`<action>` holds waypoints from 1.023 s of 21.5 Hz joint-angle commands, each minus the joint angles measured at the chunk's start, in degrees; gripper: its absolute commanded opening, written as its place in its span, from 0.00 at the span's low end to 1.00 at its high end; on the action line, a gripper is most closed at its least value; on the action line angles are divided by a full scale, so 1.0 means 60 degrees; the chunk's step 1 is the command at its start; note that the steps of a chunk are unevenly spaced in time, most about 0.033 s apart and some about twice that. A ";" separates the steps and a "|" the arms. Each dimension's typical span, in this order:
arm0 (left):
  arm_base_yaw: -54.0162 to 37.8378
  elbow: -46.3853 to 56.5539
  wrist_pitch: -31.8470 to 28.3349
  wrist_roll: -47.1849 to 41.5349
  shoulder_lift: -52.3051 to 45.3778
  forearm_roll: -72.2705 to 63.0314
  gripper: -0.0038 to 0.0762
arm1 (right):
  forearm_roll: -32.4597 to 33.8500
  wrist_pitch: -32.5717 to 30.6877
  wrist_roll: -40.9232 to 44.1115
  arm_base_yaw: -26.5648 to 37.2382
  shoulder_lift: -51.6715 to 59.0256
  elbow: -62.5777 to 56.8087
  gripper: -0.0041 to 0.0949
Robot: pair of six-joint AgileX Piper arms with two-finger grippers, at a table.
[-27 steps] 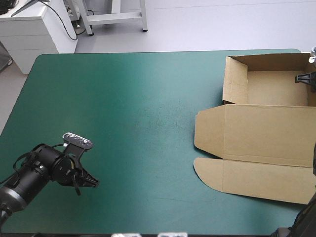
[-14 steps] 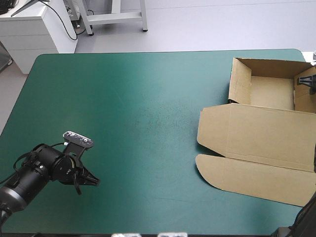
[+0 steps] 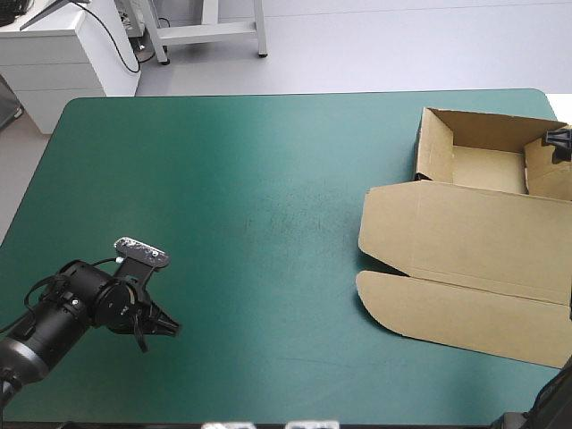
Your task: Fold the box
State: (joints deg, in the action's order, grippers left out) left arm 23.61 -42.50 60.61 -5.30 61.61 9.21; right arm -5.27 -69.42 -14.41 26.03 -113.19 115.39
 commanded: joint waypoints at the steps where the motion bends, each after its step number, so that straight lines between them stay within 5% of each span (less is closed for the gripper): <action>1: 0.0027 -0.0234 -0.0146 -0.0087 -0.0171 0.0056 0.04 | -0.1039 -0.0325 -0.0170 -0.0006 0.0999 0.0345 0.62; 3: 0.0027 -0.0234 -0.0167 -0.0125 -0.0171 0.0056 0.04 | -0.1269 -0.0325 -0.0263 -0.0223 0.1239 0.0320 0.44; 4: 0.0027 -0.0234 -0.0236 -0.0125 -0.0171 0.0100 0.04 | -0.1249 -0.0325 -0.0390 -0.0524 0.1496 0.0320 0.23; 6: 0.0027 -0.0234 -0.0498 -0.0272 -0.0171 0.0087 0.04 | -0.1249 -0.0325 -0.0409 -0.0960 0.1794 0.0320 0.03; 14: 0.0027 -0.0216 -0.1357 -0.0862 -0.0171 0.0070 0.04 | -0.1268 -0.0325 -0.0794 -0.2881 0.2960 -0.0944 0.03; 22: 0.0027 -0.0229 -0.1699 -0.0892 -0.0171 0.0022 0.04 | -0.1840 0.0571 -0.1550 -0.3167 0.6111 -0.4917 0.03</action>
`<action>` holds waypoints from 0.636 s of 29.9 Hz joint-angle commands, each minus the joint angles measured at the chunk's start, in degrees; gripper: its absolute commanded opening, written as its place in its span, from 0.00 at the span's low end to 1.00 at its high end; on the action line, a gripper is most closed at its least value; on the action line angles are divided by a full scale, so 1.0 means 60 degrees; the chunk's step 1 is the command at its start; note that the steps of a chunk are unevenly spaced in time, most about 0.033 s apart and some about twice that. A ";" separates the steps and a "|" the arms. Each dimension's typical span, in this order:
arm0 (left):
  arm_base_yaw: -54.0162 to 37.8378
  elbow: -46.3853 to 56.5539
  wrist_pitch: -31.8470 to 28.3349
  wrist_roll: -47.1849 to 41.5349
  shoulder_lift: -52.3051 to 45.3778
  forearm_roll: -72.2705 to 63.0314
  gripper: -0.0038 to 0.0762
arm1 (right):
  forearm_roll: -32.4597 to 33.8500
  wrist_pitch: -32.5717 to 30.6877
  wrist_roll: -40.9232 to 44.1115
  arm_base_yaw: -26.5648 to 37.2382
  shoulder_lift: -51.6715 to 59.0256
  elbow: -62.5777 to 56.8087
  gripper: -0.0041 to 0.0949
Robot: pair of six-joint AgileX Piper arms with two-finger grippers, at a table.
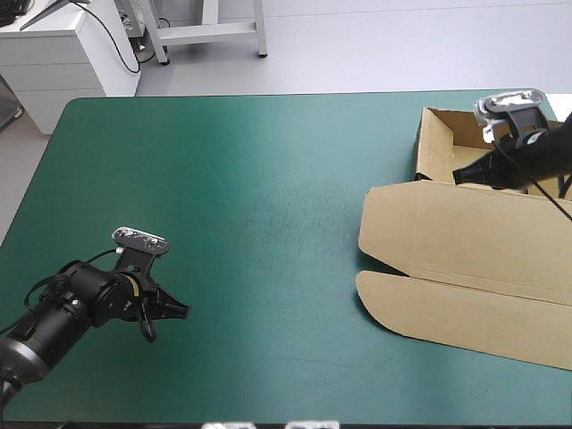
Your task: Fold the box
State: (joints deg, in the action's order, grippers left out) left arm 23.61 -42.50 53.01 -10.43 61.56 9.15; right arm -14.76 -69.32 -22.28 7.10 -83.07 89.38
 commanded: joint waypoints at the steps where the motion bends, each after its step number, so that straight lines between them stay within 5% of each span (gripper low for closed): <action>1: 0.0027 -0.0229 -0.0479 0.0004 -0.0163 0.0030 0.04 | -0.0258 0.0584 -0.0288 -0.0011 0.1419 -0.0937 0.03; 19: 0.0027 0.0345 -0.0134 0.1795 -0.1973 -0.0851 0.04 | -0.1552 0.1167 -0.1142 -0.0011 0.6571 -0.5939 0.02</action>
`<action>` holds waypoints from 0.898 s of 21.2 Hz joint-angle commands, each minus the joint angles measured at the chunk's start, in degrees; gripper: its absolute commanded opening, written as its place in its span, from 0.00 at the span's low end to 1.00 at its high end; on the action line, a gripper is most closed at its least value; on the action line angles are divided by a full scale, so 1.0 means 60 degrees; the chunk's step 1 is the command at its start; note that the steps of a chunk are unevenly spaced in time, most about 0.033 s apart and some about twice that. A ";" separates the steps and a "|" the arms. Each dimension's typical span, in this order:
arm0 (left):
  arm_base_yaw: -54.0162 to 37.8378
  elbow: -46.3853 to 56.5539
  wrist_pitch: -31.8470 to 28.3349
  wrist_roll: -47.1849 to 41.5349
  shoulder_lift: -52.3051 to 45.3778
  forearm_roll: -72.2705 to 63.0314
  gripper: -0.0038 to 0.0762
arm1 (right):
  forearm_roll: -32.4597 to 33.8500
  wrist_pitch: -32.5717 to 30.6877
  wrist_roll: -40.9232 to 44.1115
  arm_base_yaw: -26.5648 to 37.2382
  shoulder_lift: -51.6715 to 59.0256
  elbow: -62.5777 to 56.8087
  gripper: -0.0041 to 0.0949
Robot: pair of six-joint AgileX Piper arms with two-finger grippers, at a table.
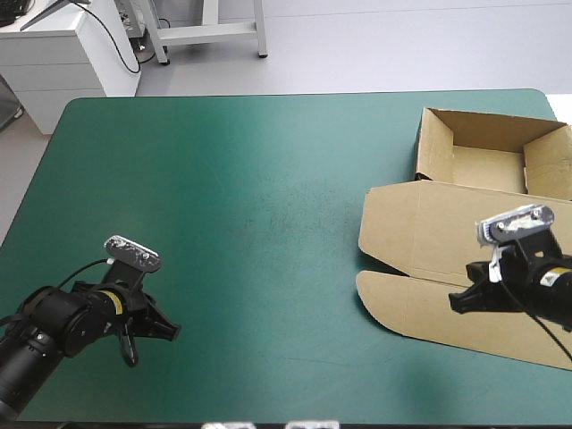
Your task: Fold the box
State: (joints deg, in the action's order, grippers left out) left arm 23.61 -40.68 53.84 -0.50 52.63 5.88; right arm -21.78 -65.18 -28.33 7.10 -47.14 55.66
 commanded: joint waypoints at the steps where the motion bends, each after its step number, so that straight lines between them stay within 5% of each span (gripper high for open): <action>1: 0.0027 0.0380 -0.0336 0.0139 -0.0790 -0.0315 0.04 | -0.0382 0.0477 -0.0132 -0.0011 0.1033 -0.0748 0.02; 6: 0.0027 0.1300 -0.0894 0.0540 -0.1930 -0.0316 0.04 | -0.0277 0.0563 -0.0342 -0.0011 0.2753 -0.2126 0.02; 19: 0.0027 0.1469 0.0272 0.0546 -0.2276 -0.1242 0.04 | -0.0238 0.1033 -0.0342 -0.0011 0.4268 -0.4082 0.02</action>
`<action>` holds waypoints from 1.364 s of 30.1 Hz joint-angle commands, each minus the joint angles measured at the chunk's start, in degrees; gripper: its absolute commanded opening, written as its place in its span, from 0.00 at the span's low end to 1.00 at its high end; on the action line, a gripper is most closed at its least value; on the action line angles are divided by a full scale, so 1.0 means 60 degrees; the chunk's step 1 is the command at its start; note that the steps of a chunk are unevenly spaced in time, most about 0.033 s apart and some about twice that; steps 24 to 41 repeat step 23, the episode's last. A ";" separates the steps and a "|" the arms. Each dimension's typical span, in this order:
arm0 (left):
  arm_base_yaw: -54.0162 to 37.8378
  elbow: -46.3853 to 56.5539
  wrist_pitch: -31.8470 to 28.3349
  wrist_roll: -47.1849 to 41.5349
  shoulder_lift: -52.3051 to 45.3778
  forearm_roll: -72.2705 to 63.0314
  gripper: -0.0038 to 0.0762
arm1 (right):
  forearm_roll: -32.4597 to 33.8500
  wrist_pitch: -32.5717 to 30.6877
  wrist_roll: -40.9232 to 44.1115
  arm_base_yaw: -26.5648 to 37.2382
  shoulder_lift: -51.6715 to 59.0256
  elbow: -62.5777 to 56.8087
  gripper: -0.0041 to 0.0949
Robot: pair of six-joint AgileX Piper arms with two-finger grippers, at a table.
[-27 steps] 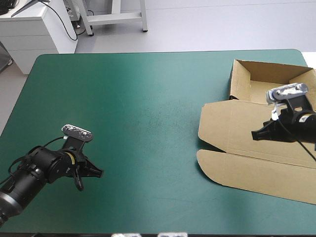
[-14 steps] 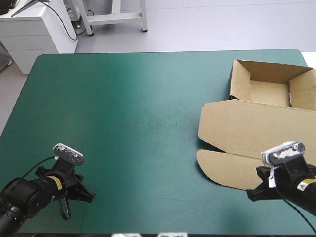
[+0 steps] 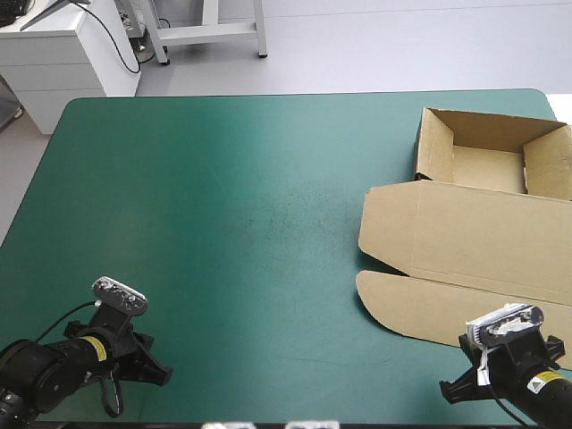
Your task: Fold the box
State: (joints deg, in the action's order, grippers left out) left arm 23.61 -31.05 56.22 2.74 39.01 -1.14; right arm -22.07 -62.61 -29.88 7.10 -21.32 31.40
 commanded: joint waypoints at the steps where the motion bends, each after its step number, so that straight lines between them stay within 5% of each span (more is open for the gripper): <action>1: 0.0027 -0.0081 -0.0124 0.0007 -0.0005 -0.0072 0.04 | -0.0190 0.0680 -0.0084 -0.0011 -0.0014 -0.0157 0.02; 41: 0.0027 0.0174 0.0058 0.0007 -0.0013 -0.0017 0.04 | -0.0190 0.0765 -0.0084 -0.0011 0.0053 -0.0205 0.02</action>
